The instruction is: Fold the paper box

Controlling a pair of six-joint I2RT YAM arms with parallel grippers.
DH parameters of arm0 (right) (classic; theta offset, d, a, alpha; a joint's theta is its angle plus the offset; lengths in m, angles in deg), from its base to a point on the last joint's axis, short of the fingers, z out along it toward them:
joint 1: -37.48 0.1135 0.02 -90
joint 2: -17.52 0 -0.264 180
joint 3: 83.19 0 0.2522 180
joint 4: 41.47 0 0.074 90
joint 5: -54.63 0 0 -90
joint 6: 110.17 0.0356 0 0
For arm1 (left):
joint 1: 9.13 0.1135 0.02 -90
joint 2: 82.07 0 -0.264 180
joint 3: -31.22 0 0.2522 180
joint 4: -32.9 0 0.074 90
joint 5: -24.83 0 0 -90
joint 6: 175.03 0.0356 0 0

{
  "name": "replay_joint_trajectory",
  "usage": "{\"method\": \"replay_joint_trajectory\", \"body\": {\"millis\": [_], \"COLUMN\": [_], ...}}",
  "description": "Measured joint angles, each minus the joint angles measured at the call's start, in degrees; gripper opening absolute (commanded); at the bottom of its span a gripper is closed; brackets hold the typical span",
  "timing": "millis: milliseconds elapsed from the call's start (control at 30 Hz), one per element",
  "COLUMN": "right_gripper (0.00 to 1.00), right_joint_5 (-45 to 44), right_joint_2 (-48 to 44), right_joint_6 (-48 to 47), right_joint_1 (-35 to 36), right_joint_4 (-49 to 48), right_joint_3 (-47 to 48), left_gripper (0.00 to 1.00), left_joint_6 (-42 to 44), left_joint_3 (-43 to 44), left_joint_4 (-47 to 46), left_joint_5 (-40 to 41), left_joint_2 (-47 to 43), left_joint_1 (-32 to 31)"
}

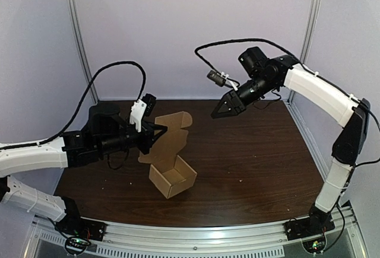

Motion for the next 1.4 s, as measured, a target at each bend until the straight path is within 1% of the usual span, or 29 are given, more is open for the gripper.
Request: {"method": "replay_joint_trajectory", "body": {"millis": [100, 167, 300, 433, 567, 767, 967, 1200, 1400], "right_gripper": [0.33, 0.33, 0.32, 0.32, 0.32, 0.31, 0.31, 0.37, 0.40], "right_joint_5": [-0.6, -1.7, -2.8, -2.8, -2.6, -1.0, -0.8, 2.2, 4.4], "right_joint_2": [-2.9, -3.3, -2.4, 0.0, 0.7, 0.5, 0.3, 0.3, 0.3], "right_joint_6": [-2.6, -4.5, -6.9, -8.5, -11.2, -15.5, -17.6, -18.0, -19.2], "right_joint_1": [-4.3, -5.5, -4.8, -3.5, -0.7, 2.8, 3.1, 3.2, 4.3], "right_joint_4": [-0.3, -0.8, -2.3, -3.0, -2.8, -0.3, 1.0, 1.6, 2.8], "right_joint_3": [-0.4, -1.0, -3.2, -3.4, -3.6, -4.0, -4.6, -4.6, -4.4], "left_gripper": [0.00, 0.00, 0.00, 0.00, 0.00, 0.00, 0.00, 0.00, 0.00], "left_joint_6": [2.1, 3.1, 3.8, 3.7, 3.3, 2.3, 1.8, 1.6, 0.9], "left_joint_3": [0.0, 0.0, 0.0, 0.0, 0.0, 0.0, 0.0, 0.0, 0.0], "left_joint_4": [0.4, 0.5, 0.3, -0.3, -0.6, -1.5, -3.2, -3.3, -4.4], "left_joint_5": [-3.9, -7.5, -14.1, -17.8, -18.5, -16.3, -15.9, -16.6, -20.0], "left_joint_2": [-0.6, -0.6, -0.2, 1.3, 2.5, 2.4, 2.3, 2.3, 3.1], "left_joint_1": [0.5, 0.5, 0.5, 0.5, 0.5, 0.5, 0.5, 0.5, 0.5]}}
